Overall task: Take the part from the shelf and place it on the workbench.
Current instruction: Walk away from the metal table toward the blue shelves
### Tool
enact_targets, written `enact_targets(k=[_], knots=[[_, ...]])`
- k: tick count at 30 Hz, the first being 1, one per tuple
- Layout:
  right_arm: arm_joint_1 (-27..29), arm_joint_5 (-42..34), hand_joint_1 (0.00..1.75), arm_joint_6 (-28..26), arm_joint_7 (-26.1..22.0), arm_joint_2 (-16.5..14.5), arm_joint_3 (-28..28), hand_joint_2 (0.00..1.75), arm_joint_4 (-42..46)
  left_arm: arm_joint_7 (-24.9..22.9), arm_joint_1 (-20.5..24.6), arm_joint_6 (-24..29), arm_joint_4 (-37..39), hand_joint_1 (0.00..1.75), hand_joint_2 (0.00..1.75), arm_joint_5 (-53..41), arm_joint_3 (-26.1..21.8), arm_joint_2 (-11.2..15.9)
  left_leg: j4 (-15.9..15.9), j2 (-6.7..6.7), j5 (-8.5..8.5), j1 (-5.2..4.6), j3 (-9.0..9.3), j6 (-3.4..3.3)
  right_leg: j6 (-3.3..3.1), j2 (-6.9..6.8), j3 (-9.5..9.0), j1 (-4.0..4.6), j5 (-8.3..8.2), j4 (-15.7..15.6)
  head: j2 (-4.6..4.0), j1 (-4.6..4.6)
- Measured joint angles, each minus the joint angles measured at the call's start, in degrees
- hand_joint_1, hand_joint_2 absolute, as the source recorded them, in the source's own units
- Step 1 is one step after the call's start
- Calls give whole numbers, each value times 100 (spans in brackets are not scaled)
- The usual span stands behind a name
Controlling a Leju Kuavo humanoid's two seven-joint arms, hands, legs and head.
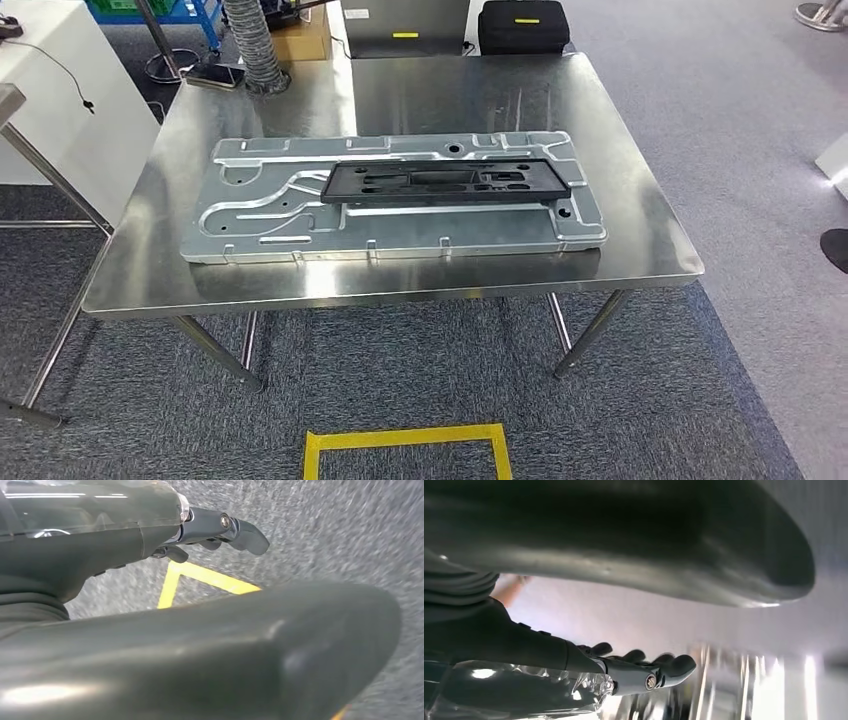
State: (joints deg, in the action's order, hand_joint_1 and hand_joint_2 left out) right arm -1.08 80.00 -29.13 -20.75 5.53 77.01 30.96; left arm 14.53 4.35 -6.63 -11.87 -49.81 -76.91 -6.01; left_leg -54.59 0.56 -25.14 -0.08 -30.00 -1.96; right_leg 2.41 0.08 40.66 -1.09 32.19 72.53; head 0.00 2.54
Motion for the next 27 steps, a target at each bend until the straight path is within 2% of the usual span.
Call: enact_targets(k=[1,2,3,4,5,6,7,9,10,11,13,14,15,16,17,18,19,20,21,22,24,25,26,27], knots=[[-17,35,0,64,75,-56,22,0,-172,-9,2,-5,0,0,0,-23,1,-9,-46,8,46,11,-106,24,26,-3,-126,-27,-79,23,0,0],[-38,74,0,151,180,-108,39,0,-350,-20,4,-12,0,0,0,-43,3,-17,-105,14,88,27,-220,55,53,-5,-353,-55,-210,-146,0,0],[-59,112,0,237,285,-153,49,0,-501,-31,8,-17,0,0,0,-59,5,-24,-168,17,120,42,-320,88,76,-5,-643,-81,-319,-469,0,0],[-91,151,0,338,395,-205,55,0,-647,-39,11,-22,0,0,0,-77,9,-29,-233,18,150,54,-419,127,88,0,-968,-87,-322,-905,0,0],[-121,180,0,431,489,-256,58,0,-778,-42,15,-30,0,0,0,-95,15,-34,-276,20,185,61,-484,170,67,15,-1198,-80,-279,-1242,0,2],[-146,192,0,519,565,-307,64,0,-897,-42,21,-38,0,0,0,-114,23,-38,-304,20,224,64,-525,214,29,31,-1328,-64,-210,-1471,0,4],[-169,192,0,623,651,-357,74,0,-1008,-39,25,-49,0,0,0,-142,32,-42,-310,18,272,66,-552,259,-23,45,-1371,-40,-160,-1587,0,6],[-194,139,0,829,851,-429,119,0,-1189,-39,14,-76,0,0,0,-190,50,-45,-320,7,310,80,-585,341,-141,37,-1288,-32,-238,-1585,0,8],[-208,96,0,930,964,-462,151,0,-1261,-41,2,-90,0,0,0,-213,57,-47,-396,0,203,89,-627,370,-200,23,-1236,-31,-293,-1582,0,8],[-220,49,0,1034,1087,-490,188,0,-1320,-44,-9,-107,0,0,0,-230,62,-49,-581,-5,-14,100,-696,391,-253,8,-1174,-28,-356,-1587,0,8],[-244,-35,0,1242,1386,-560,273,0,-1422,-54,-8,-144,0,0,0,-262,69,-52,-1242,-8,-615,108,-871,413,-318,-8,-1028,5,-478,-1581,-1,8],[-256,-71,0,1329,1542,-595,316,0,-1465,-58,-3,-162,0,0,0,-275,73,-53,-1603,-9,-830,108,-933,420,-332,-12,-945,27,-541,-1574,-1,9],[-270,-98,0,1411,1695,-632,363,0,-1509,-62,0,-177,0,0,0,-288,79,-53,-1859,-9,-917,106,-936,419,-341,-15,-856,49,-604,-1566,-1,9],[-286,-118,0,1486,1836,-665,406,0,-1549,-68,1,-189,0,0,0,-299,87,-54,-1947,-10,-874,104,-855,408,-347,-16,-763,71,-666,-1556,-1,9],[-301,-129,0,1555,1945,-698,440,0,-1586,-72,3,-200,0,0,0,-309,96,-55,-1829,-10,-739,97,-675,381,-349,-16,-674,91,-727,-1547,0,9],[-317,-130,0,1636,2046,-733,469,0,-1624,-76,8,-211,0,0,0,-317,107,-55,-1522,-12,-585,84,-398,338,-347,-13,-596,110,-787,-1540,0,9],[-333,-124,0,1711,2128,-769,488,0,-1662,-77,20,-221,0,0,0,-323,119,-55,-1079,-13,-511,60,-63,284,-337,-12,-533,128,-843,-1535,0,9],[-347,-115,0,1773,2186,-799,502,0,-1694,-73,34,-232,0,0,0,-330,132,-54,-614,-13,-507,39,248,239,-321,-13,-490,139,-896,-1532,0,8],[-359,-105,0,1834,2234,-827,512,0,-1724,-68,46,-242,1,0,0,-339,146,-54,-276,-15,-534,14,456,204,-297,-18,-468,138,-952,-1542,0,8],[-371,-97,0,1883,2272,-846,520,0,-1746,-65,54,-249,1,0,0,-345,157,-55,-71,-16,-571,-9,560,179,-266,-24,-456,128,-1007,-1558,0,8],[-386,-92,0,1956,2328,-870,532,0,-1776,-64,54,-257,3,0,0,-355,171,-63,20,-8,-484,-15,532,127,-200,-27,-443,104,-1103,-1600,0,8],[-389,-101,0,1981,2356,-882,542,0,-1790,-66,56,-258,5,0,0,-358,174,-69,55,2,-418,-3,498,84,-166,-20,-419,98,-1054,-1572,0,9],[-389,-110,0,1998,2388,-893,552,0,-1801,-65,59,-259,7,0,0,-361,180,-75,84,15,-345,12,446,35,-137,-14,-369,94,-888,-1448,0,9],[-389,-121,0,2013,2422,-898,564,0,-1811,-65,60,-260,8,0,0,-363,185,-80,100,27,-271,28,380,-2,-109,-8,-296,86,-620,-1209,-1,8]])
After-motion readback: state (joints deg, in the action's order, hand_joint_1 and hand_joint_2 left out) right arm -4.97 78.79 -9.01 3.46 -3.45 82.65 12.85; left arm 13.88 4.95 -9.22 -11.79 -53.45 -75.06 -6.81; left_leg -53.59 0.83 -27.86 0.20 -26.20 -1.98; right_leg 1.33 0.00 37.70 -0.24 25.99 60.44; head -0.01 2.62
